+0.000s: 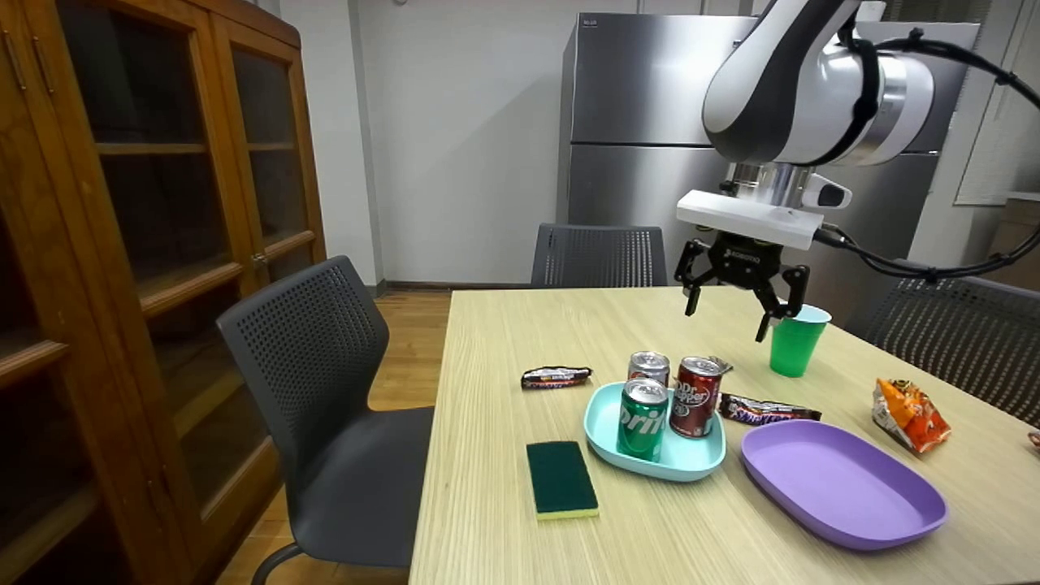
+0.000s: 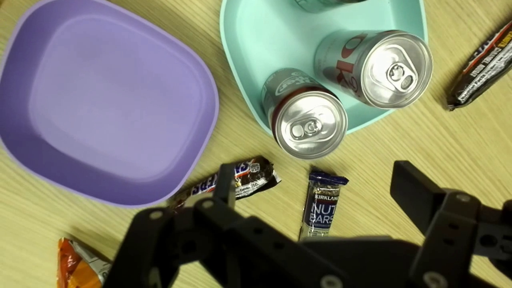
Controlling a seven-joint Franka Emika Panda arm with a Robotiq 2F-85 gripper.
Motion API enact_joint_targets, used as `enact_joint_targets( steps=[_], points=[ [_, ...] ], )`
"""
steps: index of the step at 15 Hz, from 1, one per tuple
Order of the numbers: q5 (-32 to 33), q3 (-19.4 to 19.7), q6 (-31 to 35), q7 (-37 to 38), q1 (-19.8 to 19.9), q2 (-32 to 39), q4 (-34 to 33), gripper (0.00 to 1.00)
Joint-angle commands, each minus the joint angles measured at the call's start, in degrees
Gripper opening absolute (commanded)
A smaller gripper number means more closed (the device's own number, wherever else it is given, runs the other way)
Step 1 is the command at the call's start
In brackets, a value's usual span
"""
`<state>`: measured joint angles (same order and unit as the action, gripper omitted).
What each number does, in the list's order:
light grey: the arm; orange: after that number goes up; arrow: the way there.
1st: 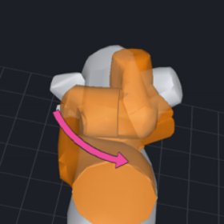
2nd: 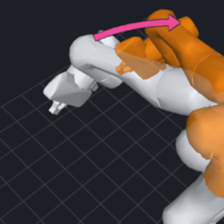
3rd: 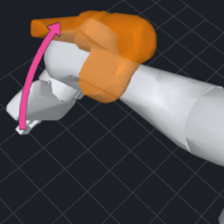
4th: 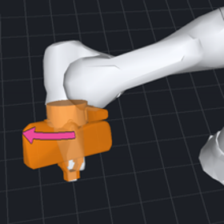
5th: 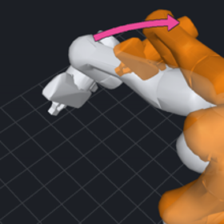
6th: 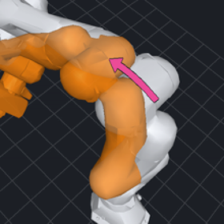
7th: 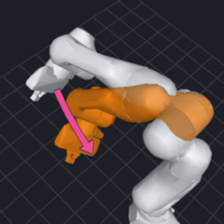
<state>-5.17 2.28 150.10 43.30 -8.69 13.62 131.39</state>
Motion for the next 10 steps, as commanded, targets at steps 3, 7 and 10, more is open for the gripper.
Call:
enact_joint_targets(
  steps=[3, 7, 10],
  points=[
    [0.2, -0.5, 0.0, 0.1, 0.4, 0.6, -0.1, 1.00],
    [0.2, -0.5, 0.0, 0.1, 0.3, 0.8, -0.1, 1.00],
    [0.2, -0.5, 0.0, 0.1, 0.3, 0.8, -0.1, 1.00]
  ],
)
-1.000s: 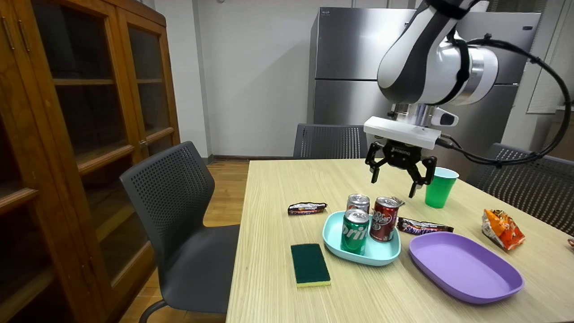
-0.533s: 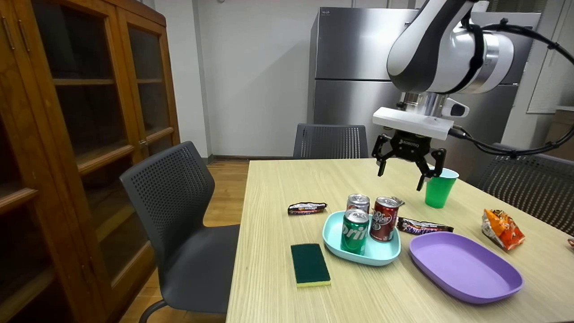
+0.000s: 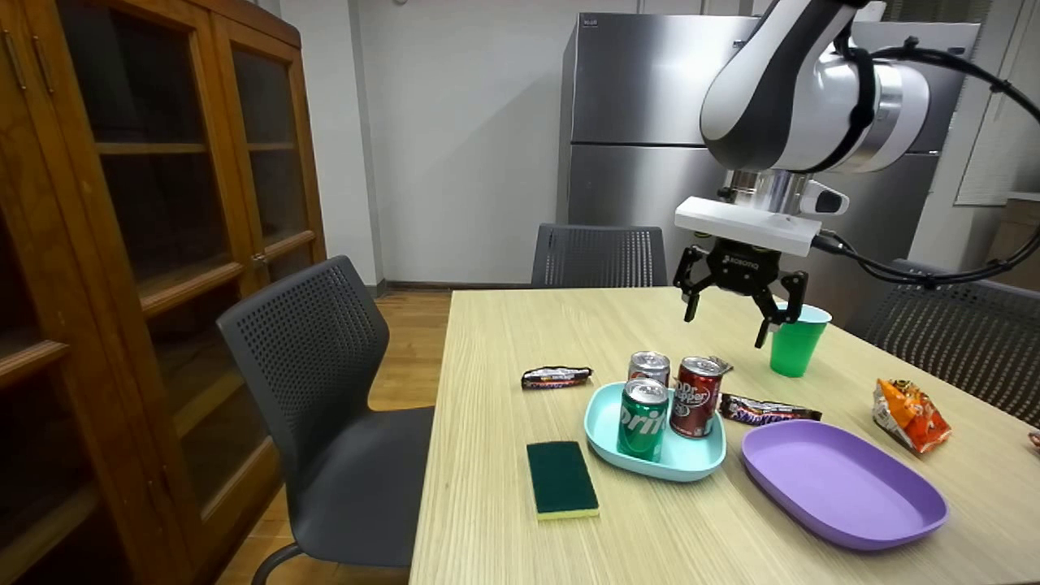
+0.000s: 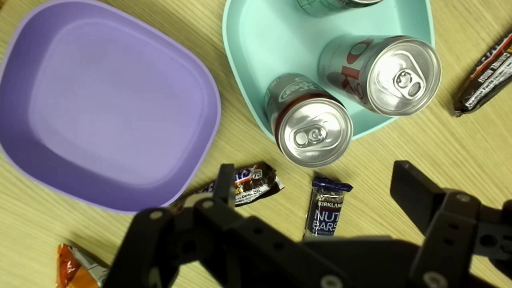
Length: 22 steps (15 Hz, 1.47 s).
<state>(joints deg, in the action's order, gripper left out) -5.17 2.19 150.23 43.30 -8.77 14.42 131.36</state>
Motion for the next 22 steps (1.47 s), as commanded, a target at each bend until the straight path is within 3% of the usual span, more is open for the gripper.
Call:
enact_joint_targets(
  steps=[1, 13, 22],
  points=[
    [0.2, -0.4, -0.1, 0.1, 0.4, 0.0, -0.1, 1.00],
    [0.2, -0.4, -0.1, 0.1, 0.4, 0.0, -0.1, 1.00],
    [-8.1, 1.7, -1.2, -0.1, 7.0, 6.4, -6.5, 1.00]
  ],
)
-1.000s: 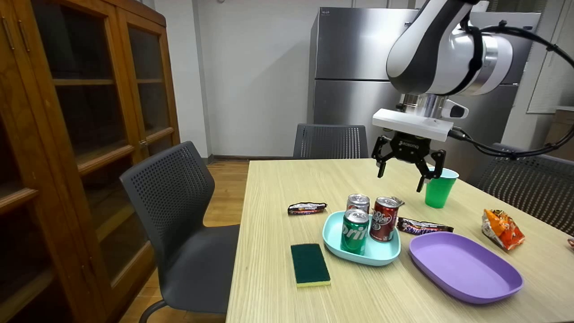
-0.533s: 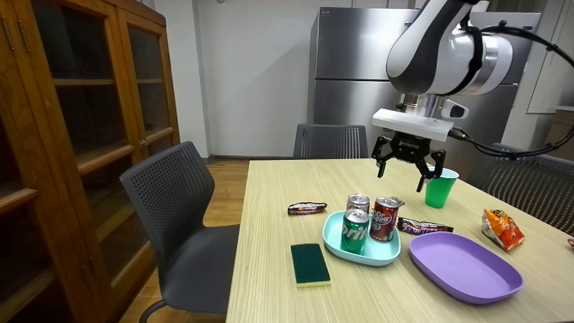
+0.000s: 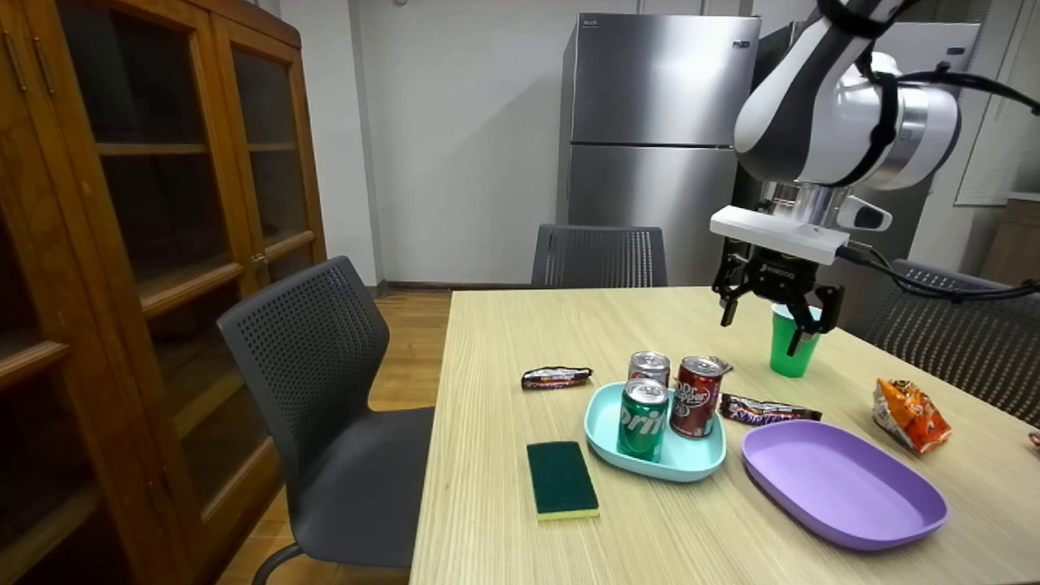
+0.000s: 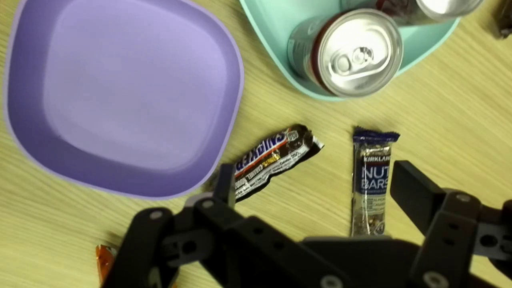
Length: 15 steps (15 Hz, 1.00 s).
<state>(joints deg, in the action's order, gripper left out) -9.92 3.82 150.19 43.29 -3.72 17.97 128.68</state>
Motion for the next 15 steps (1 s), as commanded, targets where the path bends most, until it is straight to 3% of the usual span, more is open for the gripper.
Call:
enact_joint_targets(
  steps=[1, 8, 15],
  points=[
    [-4.3, 0.3, -1.3, 0.7, 2.3, 3.8, -4.8, 1.00],
    [-9.4, 1.3, 1.7, 8.5, 1.7, 9.1, -7.9, 1.00],
    [-9.4, 1.4, 1.6, 12.5, 1.9, 12.0, -10.3, 1.00]
  ],
)
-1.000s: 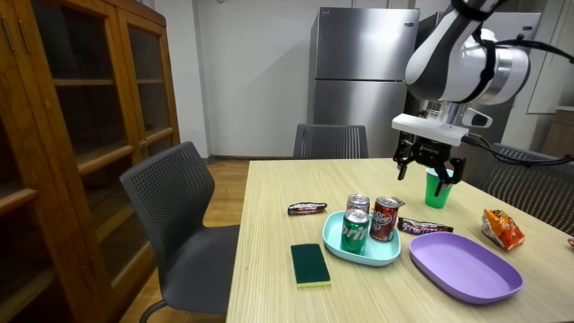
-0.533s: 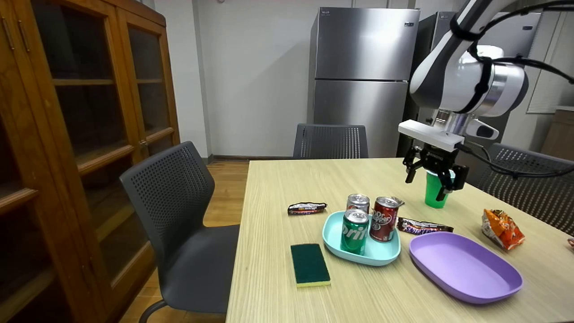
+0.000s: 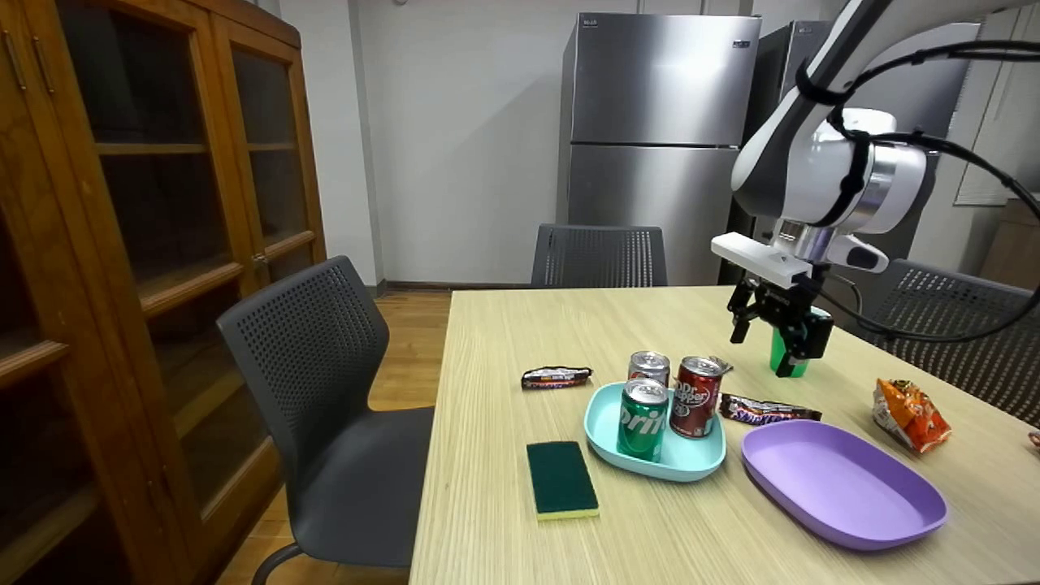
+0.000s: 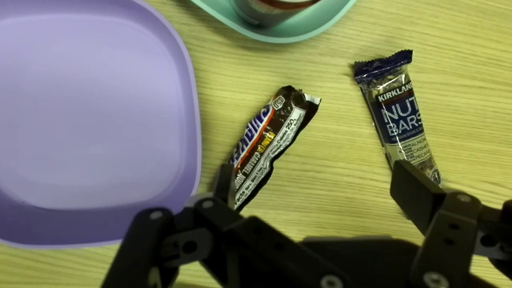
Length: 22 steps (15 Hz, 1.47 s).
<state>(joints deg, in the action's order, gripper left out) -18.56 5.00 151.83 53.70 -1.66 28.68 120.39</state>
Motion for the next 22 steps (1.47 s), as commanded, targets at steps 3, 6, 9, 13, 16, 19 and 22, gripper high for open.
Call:
enact_joint_targets(
  steps=[3, 6, 9, 13, 16, 19, 22],
  points=[
    [-0.8, 0.4, 0.8, 3.7, -0.5, 2.1, -2.7, 1.00],
    [-1.1, 0.4, 1.3, 6.4, -0.9, 3.9, -3.7, 1.00],
    [-0.2, 1.4, 2.4, 11.2, -2.6, 5.8, -3.9, 1.00],
    [0.1, 1.8, 3.2, 15.7, -4.1, 8.6, -4.7, 1.00],
    [-0.2, 1.4, 4.0, 17.3, -4.1, 10.4, -6.1, 1.00],
    [-0.2, 1.4, 3.7, 18.3, -3.9, 11.7, -7.4, 1.00],
    [-0.1, 1.5, 3.4, 19.0, -3.9, 12.4, -7.9, 1.00]
  ],
)
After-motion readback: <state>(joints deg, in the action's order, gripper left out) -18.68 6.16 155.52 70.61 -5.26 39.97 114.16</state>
